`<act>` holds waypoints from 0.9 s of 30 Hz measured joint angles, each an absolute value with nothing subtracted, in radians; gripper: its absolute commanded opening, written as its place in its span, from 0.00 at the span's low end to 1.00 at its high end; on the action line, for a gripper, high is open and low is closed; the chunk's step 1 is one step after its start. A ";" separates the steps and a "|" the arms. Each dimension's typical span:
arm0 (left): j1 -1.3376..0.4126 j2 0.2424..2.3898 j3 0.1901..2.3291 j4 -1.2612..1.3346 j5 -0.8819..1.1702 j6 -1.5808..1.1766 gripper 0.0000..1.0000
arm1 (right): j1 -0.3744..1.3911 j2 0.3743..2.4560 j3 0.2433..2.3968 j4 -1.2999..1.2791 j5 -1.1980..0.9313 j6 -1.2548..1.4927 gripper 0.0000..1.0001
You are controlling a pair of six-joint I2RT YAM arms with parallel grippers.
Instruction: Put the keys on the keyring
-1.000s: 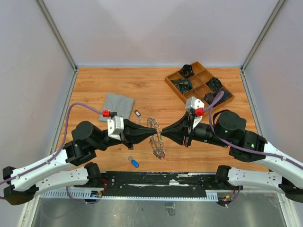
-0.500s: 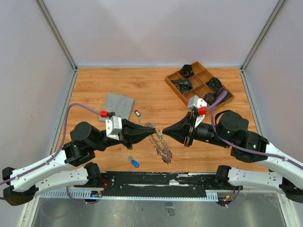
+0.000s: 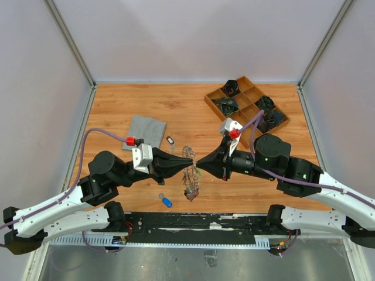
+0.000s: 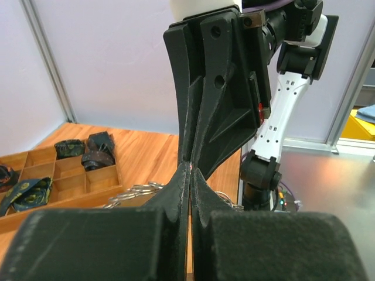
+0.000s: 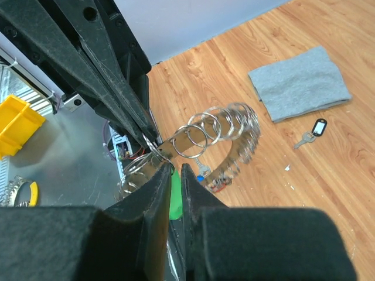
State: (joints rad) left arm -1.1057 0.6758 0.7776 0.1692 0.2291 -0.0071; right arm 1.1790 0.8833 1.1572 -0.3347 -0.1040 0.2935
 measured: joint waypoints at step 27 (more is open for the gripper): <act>-1.106 0.677 0.773 0.249 0.282 -0.054 0.00 | 1.179 0.748 0.937 0.078 -0.292 -0.044 0.15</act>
